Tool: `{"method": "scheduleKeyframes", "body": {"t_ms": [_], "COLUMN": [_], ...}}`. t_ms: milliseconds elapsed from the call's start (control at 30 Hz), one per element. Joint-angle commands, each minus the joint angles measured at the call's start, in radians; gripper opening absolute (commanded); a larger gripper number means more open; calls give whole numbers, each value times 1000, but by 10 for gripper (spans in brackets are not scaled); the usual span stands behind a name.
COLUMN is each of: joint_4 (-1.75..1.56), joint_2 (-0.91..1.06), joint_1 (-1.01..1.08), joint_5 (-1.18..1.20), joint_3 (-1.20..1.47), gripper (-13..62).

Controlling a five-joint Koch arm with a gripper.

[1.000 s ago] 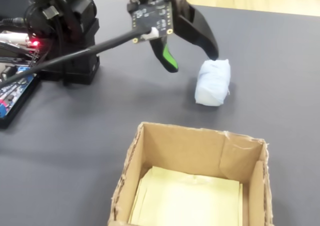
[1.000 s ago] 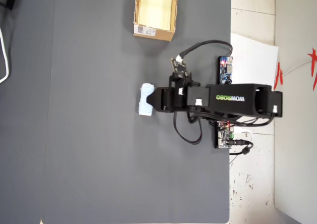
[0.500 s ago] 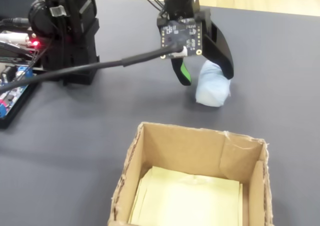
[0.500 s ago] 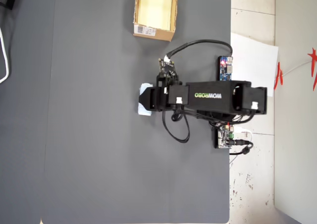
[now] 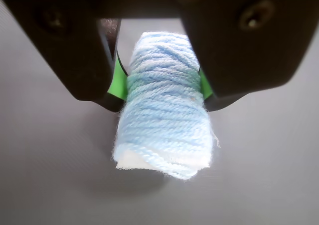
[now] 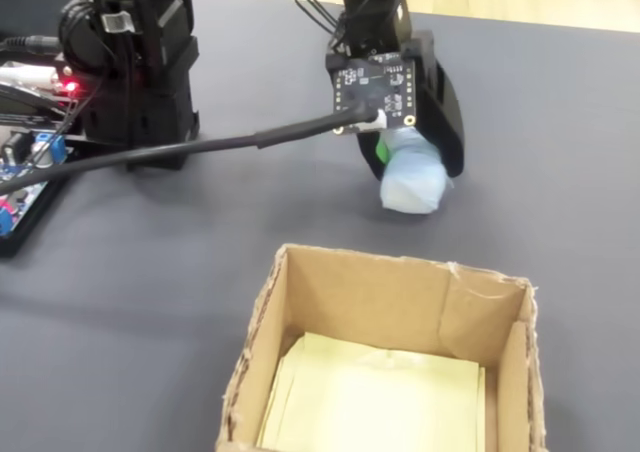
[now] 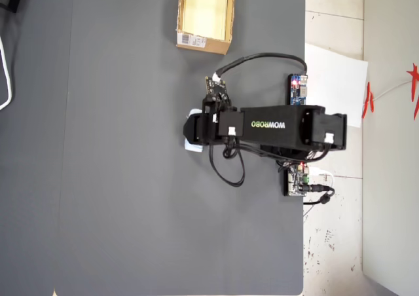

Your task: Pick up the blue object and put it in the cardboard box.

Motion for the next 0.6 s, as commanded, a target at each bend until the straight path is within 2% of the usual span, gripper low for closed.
{"method": "scheduleKeyframes", "body": {"t_ms": [0, 333, 567], "joint_4": [-166, -586, -689], "joint_2": [48, 173, 213], "joint_1": [11, 135, 353], "joint_5": [57, 72, -66], "joint_3": [-2, 124, 35], "gripper": [170, 170, 170]}}
